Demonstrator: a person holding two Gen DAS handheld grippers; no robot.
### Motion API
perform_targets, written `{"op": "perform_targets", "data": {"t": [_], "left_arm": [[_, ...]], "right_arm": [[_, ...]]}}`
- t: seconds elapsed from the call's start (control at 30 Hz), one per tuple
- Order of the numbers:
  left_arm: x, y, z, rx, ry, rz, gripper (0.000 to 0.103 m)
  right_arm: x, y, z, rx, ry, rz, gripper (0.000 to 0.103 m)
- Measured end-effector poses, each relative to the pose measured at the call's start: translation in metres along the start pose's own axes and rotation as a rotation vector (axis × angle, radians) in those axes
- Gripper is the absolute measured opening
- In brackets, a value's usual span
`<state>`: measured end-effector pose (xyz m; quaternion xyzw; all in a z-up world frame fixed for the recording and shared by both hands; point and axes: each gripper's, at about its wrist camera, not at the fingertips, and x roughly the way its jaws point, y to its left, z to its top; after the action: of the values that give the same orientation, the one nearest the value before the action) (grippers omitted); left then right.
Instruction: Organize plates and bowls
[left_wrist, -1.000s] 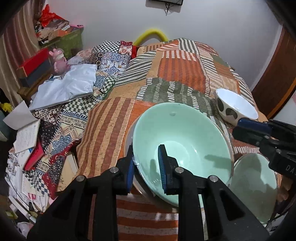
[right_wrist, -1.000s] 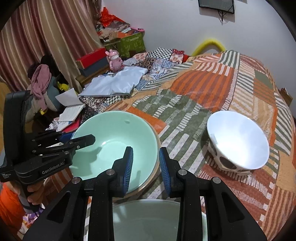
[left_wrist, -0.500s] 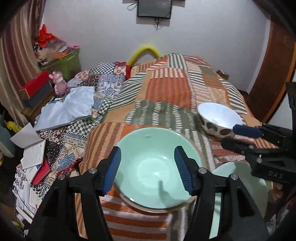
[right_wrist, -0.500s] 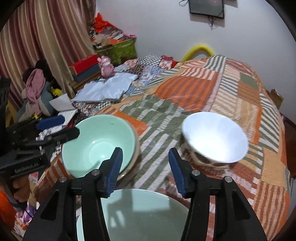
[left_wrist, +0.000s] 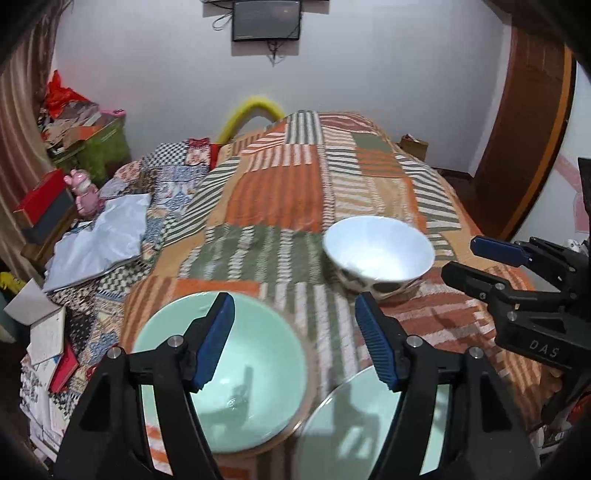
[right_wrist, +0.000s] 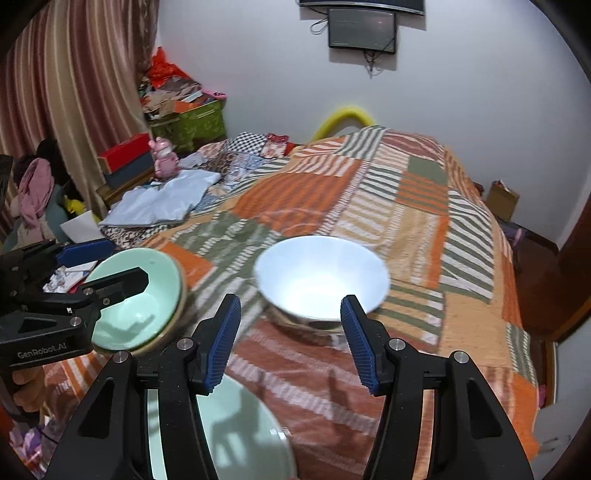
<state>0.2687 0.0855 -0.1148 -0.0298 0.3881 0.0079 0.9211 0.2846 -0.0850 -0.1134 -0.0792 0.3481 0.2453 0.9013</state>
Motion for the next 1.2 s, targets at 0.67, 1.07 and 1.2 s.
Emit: {"op": "perform_targets", "data": {"t": [0.67, 1.07, 1.2], "left_arm": [[0.107, -0.033, 0.047, 0.002, 0.209, -0.034, 0.062], [0.144, -0.043, 0.04, 0.002, 0.307, -0.058, 0.032], [0.147, -0.042, 0.041, -0.004, 0.303, -0.066, 0.031]], "right_arm": [[0.065, -0.067, 0.009, 0.098, 0.136, -0.03, 0.07], [0.095, -0.072, 0.003, 0.124, 0.219, 0.037, 0.044], [0.101, -0.071, 0.003, 0.149, 0.23, 0.065, 0.035]]}}
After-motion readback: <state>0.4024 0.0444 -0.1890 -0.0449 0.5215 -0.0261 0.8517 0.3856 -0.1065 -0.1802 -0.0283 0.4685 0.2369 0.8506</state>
